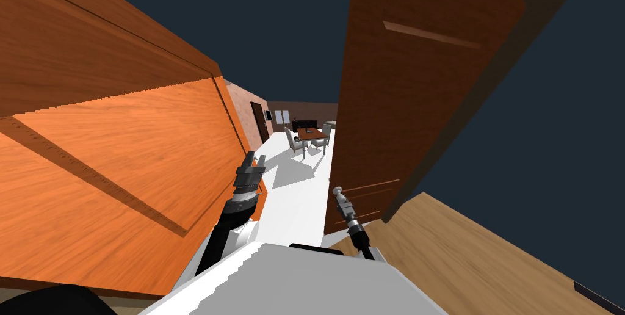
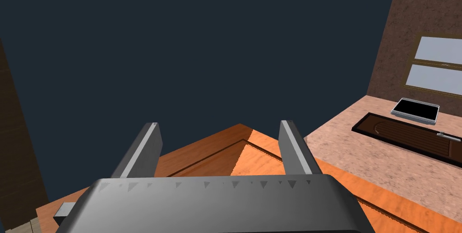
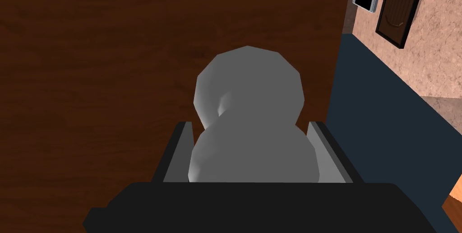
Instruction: Push the door open
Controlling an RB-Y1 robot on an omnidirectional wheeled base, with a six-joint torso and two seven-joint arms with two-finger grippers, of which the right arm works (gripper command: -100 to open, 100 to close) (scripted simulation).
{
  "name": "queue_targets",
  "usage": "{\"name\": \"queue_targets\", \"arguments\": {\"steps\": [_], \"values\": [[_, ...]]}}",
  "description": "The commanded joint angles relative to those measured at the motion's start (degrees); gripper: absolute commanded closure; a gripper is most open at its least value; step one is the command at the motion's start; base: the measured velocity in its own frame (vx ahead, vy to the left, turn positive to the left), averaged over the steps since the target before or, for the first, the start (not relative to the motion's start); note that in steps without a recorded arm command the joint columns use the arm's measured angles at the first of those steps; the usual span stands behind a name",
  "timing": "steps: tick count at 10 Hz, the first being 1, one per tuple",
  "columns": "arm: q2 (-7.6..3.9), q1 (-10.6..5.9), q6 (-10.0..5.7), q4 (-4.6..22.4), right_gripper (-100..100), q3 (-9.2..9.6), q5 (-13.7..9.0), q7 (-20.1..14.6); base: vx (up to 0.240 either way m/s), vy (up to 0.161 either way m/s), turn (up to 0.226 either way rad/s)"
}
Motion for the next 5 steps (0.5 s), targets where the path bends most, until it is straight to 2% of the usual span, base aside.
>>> {"name": "queue_targets", "arguments": {"steps": [1,5], "values": [[-0.22,-0.22,-0.20,-0.1,100,-0.14,-0.8,-1.7,0.016,0.003,0.035],[-0.79,-0.39,-0.48,0.0,100,-0.38,-3.3,-6.7,0.026,0.004,0.051]]}}
